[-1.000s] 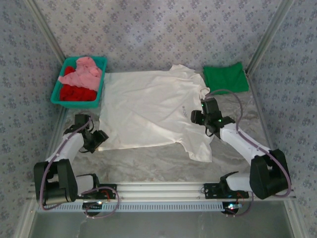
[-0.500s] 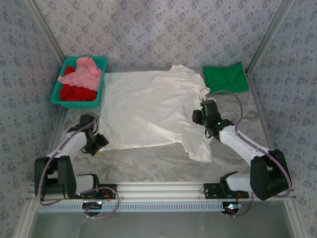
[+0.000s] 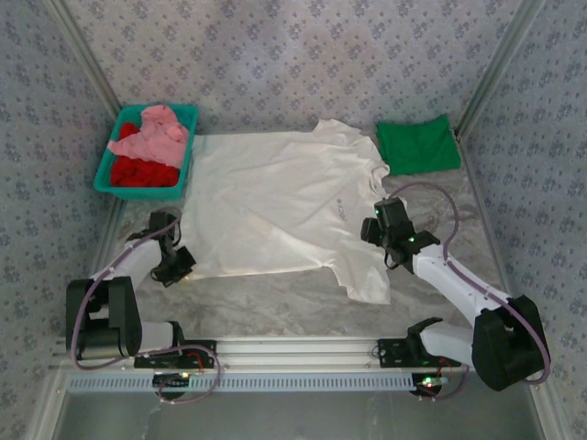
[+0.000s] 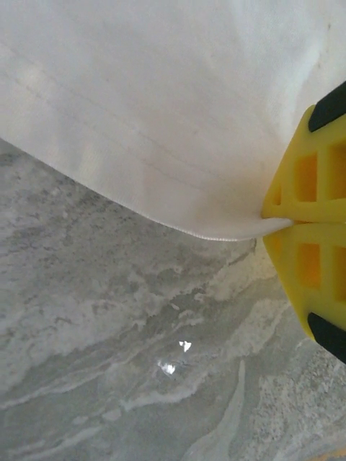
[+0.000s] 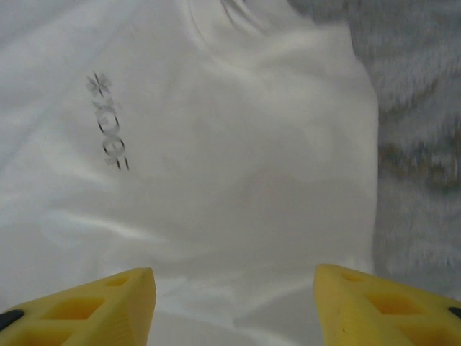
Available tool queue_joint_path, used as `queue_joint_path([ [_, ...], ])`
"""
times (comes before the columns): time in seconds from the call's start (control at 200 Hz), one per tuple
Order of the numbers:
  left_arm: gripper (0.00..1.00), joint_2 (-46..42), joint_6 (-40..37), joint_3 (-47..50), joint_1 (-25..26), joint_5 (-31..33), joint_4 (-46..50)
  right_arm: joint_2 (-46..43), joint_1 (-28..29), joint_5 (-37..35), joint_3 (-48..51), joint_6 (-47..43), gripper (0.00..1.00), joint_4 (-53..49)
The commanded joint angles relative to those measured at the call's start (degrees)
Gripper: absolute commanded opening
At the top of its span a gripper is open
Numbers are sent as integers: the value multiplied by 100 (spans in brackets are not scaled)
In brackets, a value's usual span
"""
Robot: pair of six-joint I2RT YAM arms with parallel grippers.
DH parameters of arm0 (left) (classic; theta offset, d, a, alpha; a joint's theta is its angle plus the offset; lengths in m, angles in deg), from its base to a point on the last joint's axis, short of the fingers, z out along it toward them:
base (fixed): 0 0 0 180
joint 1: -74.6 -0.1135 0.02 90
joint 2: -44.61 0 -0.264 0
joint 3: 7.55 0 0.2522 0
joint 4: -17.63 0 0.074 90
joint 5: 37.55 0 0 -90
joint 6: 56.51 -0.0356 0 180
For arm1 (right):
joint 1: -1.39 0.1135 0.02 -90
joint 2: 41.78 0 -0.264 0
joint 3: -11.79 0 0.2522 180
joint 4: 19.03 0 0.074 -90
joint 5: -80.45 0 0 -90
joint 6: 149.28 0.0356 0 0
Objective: Fold and stack the t-shirts
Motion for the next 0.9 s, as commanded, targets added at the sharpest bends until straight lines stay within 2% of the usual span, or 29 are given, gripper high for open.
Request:
queue_joint_path([
  [0.0,0,-201,-109,-177,-73,-55,-137,-119,-13,441,-83,817,62,-1353],
  [0.095,0,-299,-139,-187,-122,-22,-115,-127,-46,824,-85,1194,62,-2051],
  [0.275,0,-398,-166,-183,-197,-13,-124,-364,9,1002,74,1955,61,-3099],
  [0.37,0,-477,-166,-172,-212,-21,-99,-451,-37,1404,258,2154,60,-3426],
  [0.605,0,-645,-213,-86,-439,-123,-127,-242,-101,1835,567,2341,52,-3536],
  [0.725,0,-644,-228,-17,-462,-168,-231,-258,-101,1761,609,2314,46,-3180],
  [0.899,0,-651,-209,55,-458,-248,-297,-180,66,2007,804,2661,43,-2854],
])
